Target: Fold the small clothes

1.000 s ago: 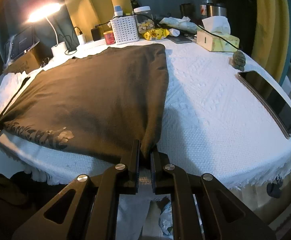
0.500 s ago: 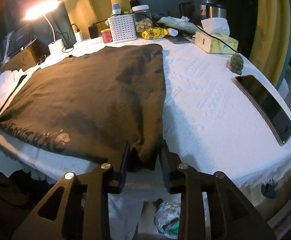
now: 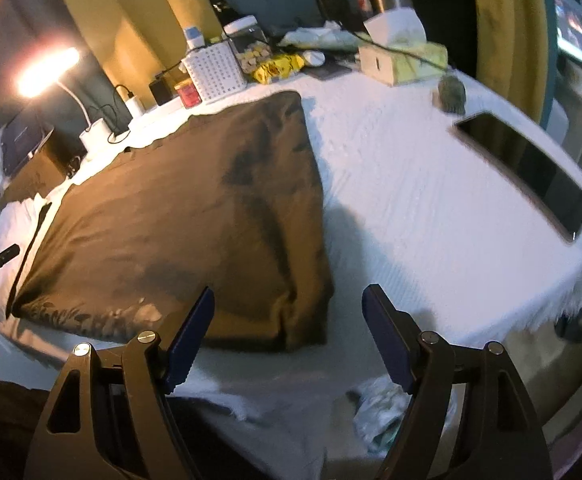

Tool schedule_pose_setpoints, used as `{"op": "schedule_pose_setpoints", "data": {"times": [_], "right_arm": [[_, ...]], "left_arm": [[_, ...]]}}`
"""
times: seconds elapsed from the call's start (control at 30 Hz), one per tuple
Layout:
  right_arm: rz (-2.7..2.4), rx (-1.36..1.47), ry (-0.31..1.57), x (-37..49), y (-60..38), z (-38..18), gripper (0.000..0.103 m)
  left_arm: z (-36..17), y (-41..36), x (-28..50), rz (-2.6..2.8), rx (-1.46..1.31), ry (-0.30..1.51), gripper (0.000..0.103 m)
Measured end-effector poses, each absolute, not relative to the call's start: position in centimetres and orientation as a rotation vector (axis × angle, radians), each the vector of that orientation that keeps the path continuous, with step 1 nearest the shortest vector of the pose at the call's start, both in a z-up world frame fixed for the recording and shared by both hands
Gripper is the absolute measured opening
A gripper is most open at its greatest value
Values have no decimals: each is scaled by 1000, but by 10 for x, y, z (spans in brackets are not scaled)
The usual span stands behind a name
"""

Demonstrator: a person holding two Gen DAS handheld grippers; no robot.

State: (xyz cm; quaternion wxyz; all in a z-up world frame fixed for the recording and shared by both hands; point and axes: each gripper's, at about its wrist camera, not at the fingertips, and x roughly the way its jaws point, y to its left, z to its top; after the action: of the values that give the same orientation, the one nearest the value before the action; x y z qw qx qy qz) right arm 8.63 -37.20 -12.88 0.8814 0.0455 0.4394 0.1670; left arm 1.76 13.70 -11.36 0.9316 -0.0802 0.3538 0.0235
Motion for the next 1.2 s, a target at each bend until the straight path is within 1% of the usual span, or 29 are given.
{"op": "schedule_pose_setpoints", "data": {"times": [0.27,0.47,0.53,0.6,0.9,1.1,1.13,1.2], "right_arm": [[302,200,1000,72,-360,-139,79],[258,219,982,75,-343,-140,80],[256,204,973,81,-334,-141,82],[247,214,964,89,-328,-141,86],[261,356,887,131,-307,-144,87],[310,345,876,167,-289,-145,86],[315,336,873,174,-287,-144,84],[321,336,882,186,-285,-147,59]], "left_arm": [[-117,157,31,26,-186,710,76],[-122,179,41,34,-213,722,77],[-123,185,44,33,-218,725,77],[-123,188,45,32,-222,726,77],[-125,195,63,17,-224,756,77],[-125,192,80,-13,-227,771,77],[-125,190,83,-18,-223,770,77],[-126,187,88,-18,-212,776,77]]}}
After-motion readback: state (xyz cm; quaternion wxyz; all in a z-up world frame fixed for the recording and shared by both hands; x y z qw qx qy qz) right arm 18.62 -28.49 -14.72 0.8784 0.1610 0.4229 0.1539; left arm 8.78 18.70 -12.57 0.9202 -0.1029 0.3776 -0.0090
